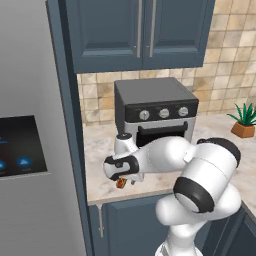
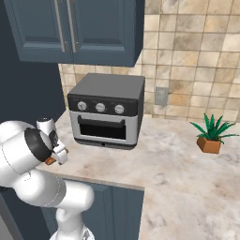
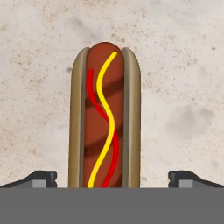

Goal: Store the hot dog in the freezer for long-term storage. Close the freezer door after placing the cooked food.

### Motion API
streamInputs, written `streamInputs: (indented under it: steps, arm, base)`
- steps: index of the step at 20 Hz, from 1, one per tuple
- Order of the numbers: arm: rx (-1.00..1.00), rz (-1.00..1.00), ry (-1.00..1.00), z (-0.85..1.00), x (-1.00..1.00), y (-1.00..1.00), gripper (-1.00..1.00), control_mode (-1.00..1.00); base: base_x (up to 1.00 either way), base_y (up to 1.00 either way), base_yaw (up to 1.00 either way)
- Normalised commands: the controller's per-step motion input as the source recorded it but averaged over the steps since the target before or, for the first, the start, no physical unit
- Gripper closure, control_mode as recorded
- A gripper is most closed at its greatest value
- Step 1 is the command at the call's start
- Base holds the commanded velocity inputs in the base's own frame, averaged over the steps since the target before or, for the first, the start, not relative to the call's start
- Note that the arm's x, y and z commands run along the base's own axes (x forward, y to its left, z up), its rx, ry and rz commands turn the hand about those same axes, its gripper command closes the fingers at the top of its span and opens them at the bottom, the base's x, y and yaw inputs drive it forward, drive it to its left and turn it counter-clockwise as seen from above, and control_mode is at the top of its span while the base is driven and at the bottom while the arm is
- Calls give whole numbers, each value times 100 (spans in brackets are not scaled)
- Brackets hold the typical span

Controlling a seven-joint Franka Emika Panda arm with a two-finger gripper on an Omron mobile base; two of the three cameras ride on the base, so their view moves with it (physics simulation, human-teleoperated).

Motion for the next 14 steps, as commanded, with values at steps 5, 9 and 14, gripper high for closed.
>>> streamInputs:
  steps: [5,9,14]
  arm:
    - [0,0,0,-6,2,1,-100,-100]
    - [0,0,0,-3,0,0,-100,-100]
    - [0,0,0,-5,0,1,100,-100]
  base:
    - [0,0,0]
    - [0,0,0]
    - [0,0,0]
